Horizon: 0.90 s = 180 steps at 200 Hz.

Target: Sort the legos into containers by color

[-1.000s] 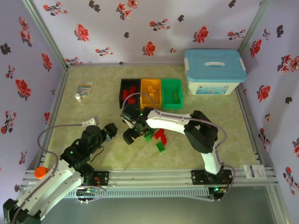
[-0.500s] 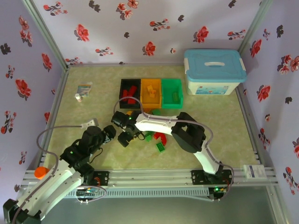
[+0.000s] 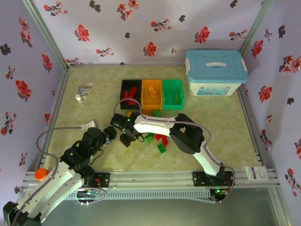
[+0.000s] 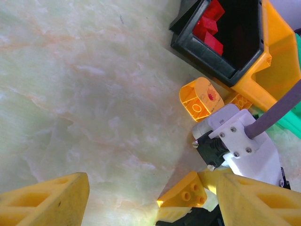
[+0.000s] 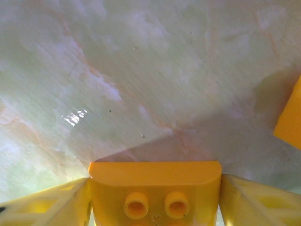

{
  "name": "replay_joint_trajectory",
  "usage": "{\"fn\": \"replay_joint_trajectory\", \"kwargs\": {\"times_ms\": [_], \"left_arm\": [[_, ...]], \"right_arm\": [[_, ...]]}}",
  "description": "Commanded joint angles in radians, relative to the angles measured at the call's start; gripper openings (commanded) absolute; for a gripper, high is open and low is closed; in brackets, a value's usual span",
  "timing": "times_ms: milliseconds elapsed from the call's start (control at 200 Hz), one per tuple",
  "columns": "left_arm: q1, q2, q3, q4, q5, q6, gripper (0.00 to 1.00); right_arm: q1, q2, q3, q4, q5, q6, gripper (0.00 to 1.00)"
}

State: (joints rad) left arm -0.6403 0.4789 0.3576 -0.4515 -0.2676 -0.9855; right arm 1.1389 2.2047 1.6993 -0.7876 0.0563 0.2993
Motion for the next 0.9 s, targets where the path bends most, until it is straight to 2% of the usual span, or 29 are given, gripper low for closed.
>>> {"fn": "replay_joint_trajectory", "kwargs": {"times_ms": [0, 70, 230, 395, 570, 820, 860, 895], "left_arm": [[0.008, -0.019, 0.007, -0.029, -0.034, 0.004, 0.72], [0.008, -0.026, 0.013, -0.033, -0.04, 0.007, 0.72], [0.008, -0.029, 0.027, -0.038, -0.045, 0.015, 0.72], [0.008, -0.01, 0.038, -0.041, -0.024, 0.046, 0.72], [0.003, 0.107, 0.066, -0.028, 0.027, 0.078, 0.72], [-0.034, 0.271, 0.071, 0.119, 0.075, 0.088, 0.73], [-0.041, 0.295, 0.077, 0.142, 0.077, 0.092, 0.73], [-0.045, 0.318, 0.083, 0.158, 0.08, 0.094, 0.73]], "right_arm": [[-0.007, -0.023, 0.003, -0.036, 0.002, 0.018, 0.66], [-0.019, -0.059, 0.01, -0.024, -0.007, 0.021, 0.63], [-0.077, -0.12, 0.06, -0.043, -0.002, 0.005, 0.64], [-0.177, -0.158, 0.122, -0.074, 0.086, -0.033, 0.64], [-0.312, -0.101, 0.247, -0.111, 0.112, -0.083, 0.65], [-0.435, 0.042, 0.446, -0.149, 0.153, -0.121, 0.65], [-0.45, 0.06, 0.472, -0.153, 0.151, -0.121, 0.69], [-0.459, 0.075, 0.5, -0.164, 0.142, -0.124, 0.83]]}}
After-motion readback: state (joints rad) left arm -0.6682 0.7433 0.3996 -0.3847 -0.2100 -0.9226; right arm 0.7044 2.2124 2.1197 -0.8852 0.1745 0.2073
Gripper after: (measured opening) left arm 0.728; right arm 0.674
